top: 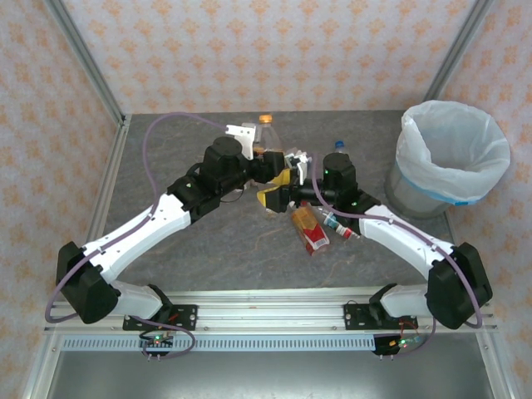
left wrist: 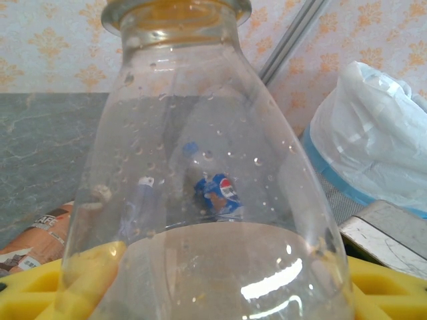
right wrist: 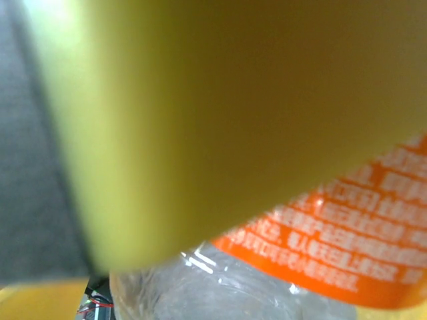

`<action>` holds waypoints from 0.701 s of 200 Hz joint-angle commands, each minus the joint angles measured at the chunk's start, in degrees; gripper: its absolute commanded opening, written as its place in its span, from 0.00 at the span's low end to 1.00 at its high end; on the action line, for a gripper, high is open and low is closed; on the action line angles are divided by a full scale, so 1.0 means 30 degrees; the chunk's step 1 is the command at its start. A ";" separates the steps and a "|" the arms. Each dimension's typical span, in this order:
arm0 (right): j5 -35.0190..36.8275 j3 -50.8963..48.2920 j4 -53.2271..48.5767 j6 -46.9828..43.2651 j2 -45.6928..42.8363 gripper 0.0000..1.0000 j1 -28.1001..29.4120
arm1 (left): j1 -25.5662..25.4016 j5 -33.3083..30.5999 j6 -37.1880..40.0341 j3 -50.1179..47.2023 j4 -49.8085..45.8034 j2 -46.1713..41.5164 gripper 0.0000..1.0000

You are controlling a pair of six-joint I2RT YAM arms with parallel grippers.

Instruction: Put the plastic bottles in the bin

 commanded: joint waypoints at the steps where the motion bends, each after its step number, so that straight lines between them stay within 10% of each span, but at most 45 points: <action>1: -0.1008 0.0480 -0.0206 -0.0747 0.0370 0.98 0.0315 | -0.0079 0.0395 0.0452 0.0506 0.1438 -0.0496 0.64; 86: 0.0456 -0.0945 0.2034 -0.0456 0.0082 0.82 0.0371 | 0.0575 -0.0787 -0.3258 -0.1053 0.3939 -0.0912 0.63; 140: 0.1200 -0.0534 0.1953 -0.0296 0.0350 0.54 0.0387 | 0.1005 0.0257 -0.3510 -0.1509 0.3682 -0.1166 0.66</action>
